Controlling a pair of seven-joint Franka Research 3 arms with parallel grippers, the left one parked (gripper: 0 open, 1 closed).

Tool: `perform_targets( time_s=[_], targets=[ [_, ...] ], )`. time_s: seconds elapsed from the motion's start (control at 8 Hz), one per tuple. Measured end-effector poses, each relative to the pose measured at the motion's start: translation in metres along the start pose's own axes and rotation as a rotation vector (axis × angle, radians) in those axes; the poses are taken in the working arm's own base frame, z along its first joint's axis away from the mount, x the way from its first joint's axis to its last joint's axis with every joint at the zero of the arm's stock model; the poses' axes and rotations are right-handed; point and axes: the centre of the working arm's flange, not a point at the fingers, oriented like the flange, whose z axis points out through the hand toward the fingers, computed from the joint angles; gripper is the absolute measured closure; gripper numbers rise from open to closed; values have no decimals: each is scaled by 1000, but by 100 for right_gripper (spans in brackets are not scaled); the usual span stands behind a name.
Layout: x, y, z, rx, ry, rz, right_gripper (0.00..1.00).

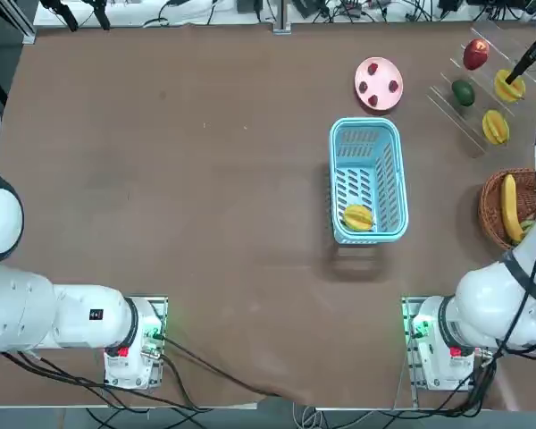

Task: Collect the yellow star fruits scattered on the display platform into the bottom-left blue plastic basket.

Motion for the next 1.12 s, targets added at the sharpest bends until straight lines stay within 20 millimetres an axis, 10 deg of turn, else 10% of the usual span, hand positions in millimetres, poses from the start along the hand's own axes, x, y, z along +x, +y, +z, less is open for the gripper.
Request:
perform_targets(
  time_s=[0.75, 1.12],
  targets=[
    [0, 1, 6, 6, -6, 7, 55],
    [-1, 2, 3, -7, -22, -1, 78]
  ],
)
